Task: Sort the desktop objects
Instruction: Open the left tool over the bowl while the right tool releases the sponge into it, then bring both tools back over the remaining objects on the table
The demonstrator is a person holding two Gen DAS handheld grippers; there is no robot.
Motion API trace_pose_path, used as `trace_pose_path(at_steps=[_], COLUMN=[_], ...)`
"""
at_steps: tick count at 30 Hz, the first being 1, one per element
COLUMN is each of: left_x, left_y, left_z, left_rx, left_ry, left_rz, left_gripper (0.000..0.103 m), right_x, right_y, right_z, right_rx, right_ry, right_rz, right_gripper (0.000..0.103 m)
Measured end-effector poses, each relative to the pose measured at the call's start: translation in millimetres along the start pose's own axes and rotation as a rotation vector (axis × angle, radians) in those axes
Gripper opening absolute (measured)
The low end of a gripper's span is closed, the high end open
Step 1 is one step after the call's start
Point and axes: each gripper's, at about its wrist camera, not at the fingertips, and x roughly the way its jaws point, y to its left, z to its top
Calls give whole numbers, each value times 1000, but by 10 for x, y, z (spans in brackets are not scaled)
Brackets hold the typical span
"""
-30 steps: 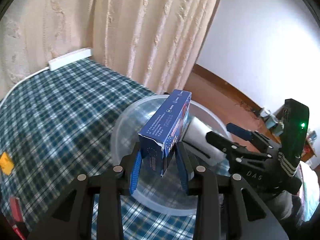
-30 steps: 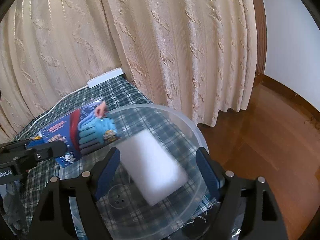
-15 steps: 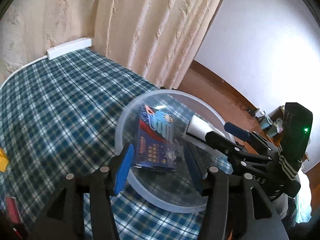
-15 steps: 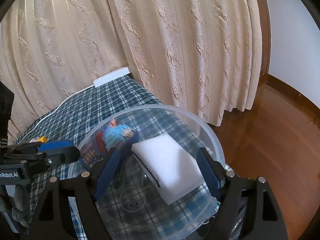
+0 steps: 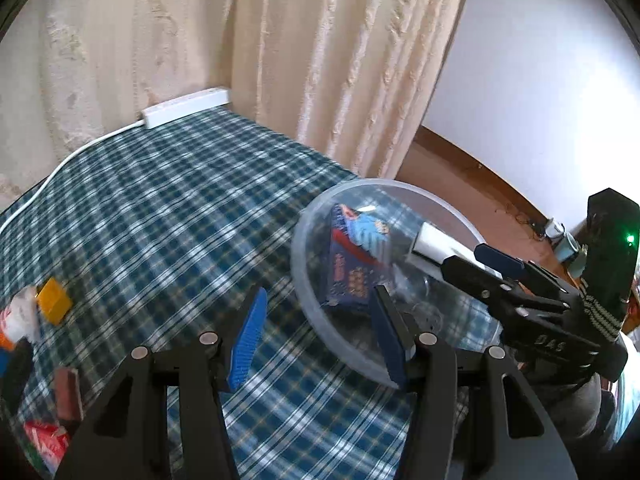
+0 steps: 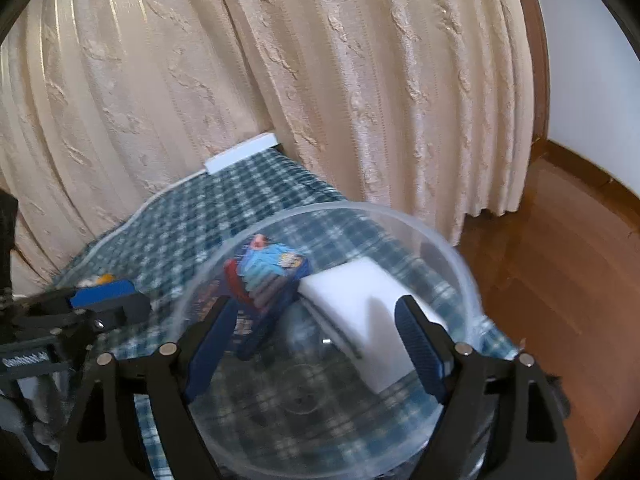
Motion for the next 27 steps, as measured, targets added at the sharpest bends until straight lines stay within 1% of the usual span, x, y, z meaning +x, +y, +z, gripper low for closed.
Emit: trace_pose_path(at_steps=[7, 9, 11, 17, 22, 27], left_x=[-257, -348, -439, -737, -1017, -1150], left_y=[221, 295, 390, 840, 1303, 1672], left_z=[-119, -157, -218, -350, -506, -694], left_rx=[-44, -56, -73, -157, -255, -328], left_ry=[-27, -36, -46, -71, -100, -95], left_rz=[67, 86, 110, 203, 286, 326], left_gripper=[57, 57, 57, 57, 57, 57], right_x=[-82, -99, -106, -100, -16, 118], right_y=[288, 385, 488, 840, 1069, 1247], right_z=[-18, -31, -47, -98, -136, -226], right_rx=[-19, -29, -39, -93, -91, -75], right_ry=[-19, -23, -21, -3, 37, 94], right_rz=[63, 65, 65, 154, 236, 300], right_gripper=[88, 91, 102, 102, 102, 102])
